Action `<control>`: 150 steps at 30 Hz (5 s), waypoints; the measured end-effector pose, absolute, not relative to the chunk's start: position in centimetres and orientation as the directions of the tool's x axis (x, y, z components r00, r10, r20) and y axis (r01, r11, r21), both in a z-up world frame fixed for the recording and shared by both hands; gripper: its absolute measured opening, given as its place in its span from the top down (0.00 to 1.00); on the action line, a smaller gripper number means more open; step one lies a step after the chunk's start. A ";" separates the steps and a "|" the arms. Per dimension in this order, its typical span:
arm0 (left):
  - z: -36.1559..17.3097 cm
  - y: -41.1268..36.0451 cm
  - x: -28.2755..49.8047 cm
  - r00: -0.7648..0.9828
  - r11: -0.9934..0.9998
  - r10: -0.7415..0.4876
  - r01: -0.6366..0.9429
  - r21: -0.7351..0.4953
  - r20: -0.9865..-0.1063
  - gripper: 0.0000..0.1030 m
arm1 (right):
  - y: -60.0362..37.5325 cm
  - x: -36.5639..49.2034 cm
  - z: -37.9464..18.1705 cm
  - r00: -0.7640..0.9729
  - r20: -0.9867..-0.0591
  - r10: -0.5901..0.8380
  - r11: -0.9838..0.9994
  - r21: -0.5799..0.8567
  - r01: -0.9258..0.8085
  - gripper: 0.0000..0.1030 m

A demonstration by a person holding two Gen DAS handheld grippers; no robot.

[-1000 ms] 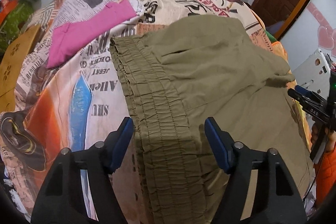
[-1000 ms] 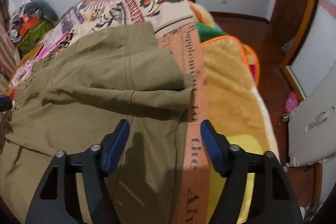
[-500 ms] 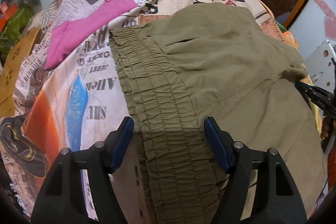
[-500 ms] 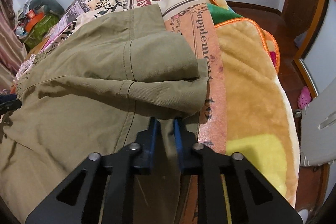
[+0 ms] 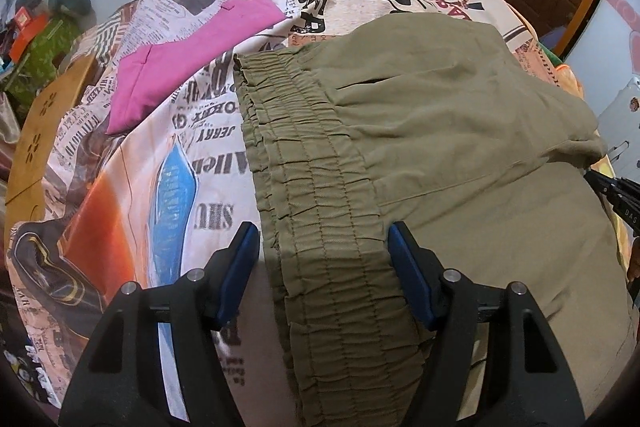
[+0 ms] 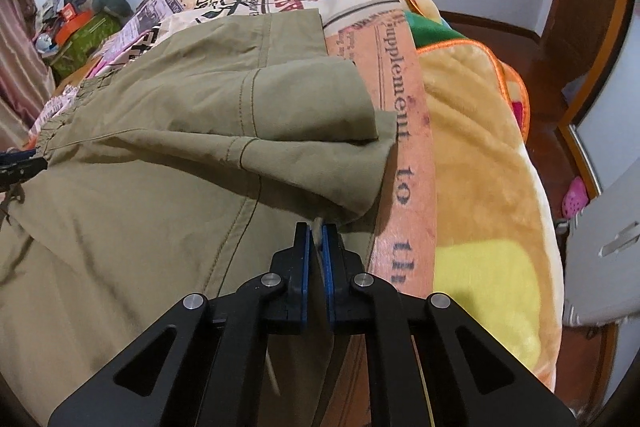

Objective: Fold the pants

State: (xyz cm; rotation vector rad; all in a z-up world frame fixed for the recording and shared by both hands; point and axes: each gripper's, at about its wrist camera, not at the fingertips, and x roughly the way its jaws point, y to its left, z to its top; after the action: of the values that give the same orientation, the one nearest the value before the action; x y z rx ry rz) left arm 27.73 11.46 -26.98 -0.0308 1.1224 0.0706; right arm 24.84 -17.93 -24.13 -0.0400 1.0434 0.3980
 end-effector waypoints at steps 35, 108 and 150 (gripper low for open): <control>-26.3 14.2 32.4 0.418 0.995 -0.003 -0.091 -0.045 -0.908 0.33 | -17.9 31.0 -22.3 0.426 -0.817 0.388 0.913 0.276 -0.301 0.62; -27.9 18.5 40.3 0.431 0.996 0.067 -0.082 0.035 -0.900 0.22 | -7.3 44.9 -22.1 0.446 -0.855 0.264 0.894 0.043 -0.446 0.48; -14.9 18.6 39.6 0.635 0.989 0.119 -0.147 0.032 -0.763 0.50 | -7.7 43.0 -7.2 0.716 -0.603 0.351 0.911 0.042 -0.411 0.98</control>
State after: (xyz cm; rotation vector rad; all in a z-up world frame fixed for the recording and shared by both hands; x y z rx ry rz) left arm 39.55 18.63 -14.90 -0.0343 0.8695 0.1517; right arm 43.02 -7.71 -7.17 -0.0971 0.6472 0.4220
